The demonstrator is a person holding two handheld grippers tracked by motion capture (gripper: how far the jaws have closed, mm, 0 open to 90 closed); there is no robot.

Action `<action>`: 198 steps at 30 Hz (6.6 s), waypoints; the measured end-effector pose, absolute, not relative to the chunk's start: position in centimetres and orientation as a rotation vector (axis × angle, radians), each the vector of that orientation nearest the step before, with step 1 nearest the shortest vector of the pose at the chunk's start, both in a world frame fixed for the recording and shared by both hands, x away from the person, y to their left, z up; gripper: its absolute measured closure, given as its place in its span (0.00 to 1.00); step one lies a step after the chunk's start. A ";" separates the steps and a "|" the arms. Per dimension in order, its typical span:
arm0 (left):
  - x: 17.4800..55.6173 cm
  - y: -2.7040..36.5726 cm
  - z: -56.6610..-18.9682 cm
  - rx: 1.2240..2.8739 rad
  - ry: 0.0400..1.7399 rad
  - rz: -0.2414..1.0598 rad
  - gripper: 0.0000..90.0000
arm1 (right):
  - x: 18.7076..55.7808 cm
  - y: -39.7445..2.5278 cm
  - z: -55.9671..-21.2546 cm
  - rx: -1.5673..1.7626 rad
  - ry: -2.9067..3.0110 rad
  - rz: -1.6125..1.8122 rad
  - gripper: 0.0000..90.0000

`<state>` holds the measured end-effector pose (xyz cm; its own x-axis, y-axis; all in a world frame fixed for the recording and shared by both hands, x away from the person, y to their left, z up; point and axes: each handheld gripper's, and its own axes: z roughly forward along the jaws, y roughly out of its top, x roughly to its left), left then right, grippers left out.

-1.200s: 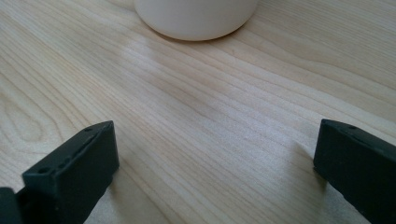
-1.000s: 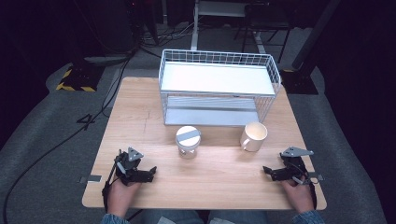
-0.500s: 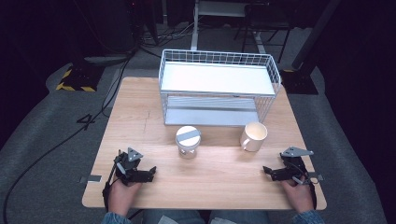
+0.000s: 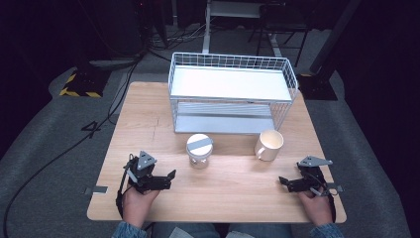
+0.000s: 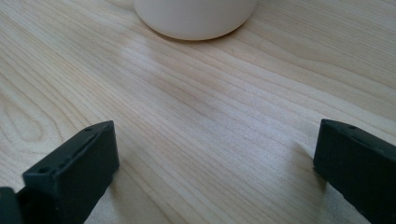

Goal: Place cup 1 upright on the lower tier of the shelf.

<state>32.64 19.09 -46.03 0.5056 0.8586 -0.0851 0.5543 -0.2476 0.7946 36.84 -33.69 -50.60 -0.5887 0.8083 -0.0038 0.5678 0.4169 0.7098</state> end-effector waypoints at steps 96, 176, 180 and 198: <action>41.0 7.8 -40.9 1.817 0.932 0.462 0.08 | 36.8 -33.7 -50.6 1.195 2.321 0.966 0.00; 50.8 -0.1 -45.8 1.601 1.193 0.676 0.00 | 36.8 -33.7 -50.6 1.194 2.322 0.965 0.00; 50.6 0.3 -45.7 1.602 1.181 0.671 0.00 | 36.8 -33.7 -50.6 1.194 2.321 0.965 0.00; 47.0 4.1 -43.6 1.641 1.113 0.651 0.00 | 36.8 -33.7 -50.6 1.194 2.322 0.966 0.00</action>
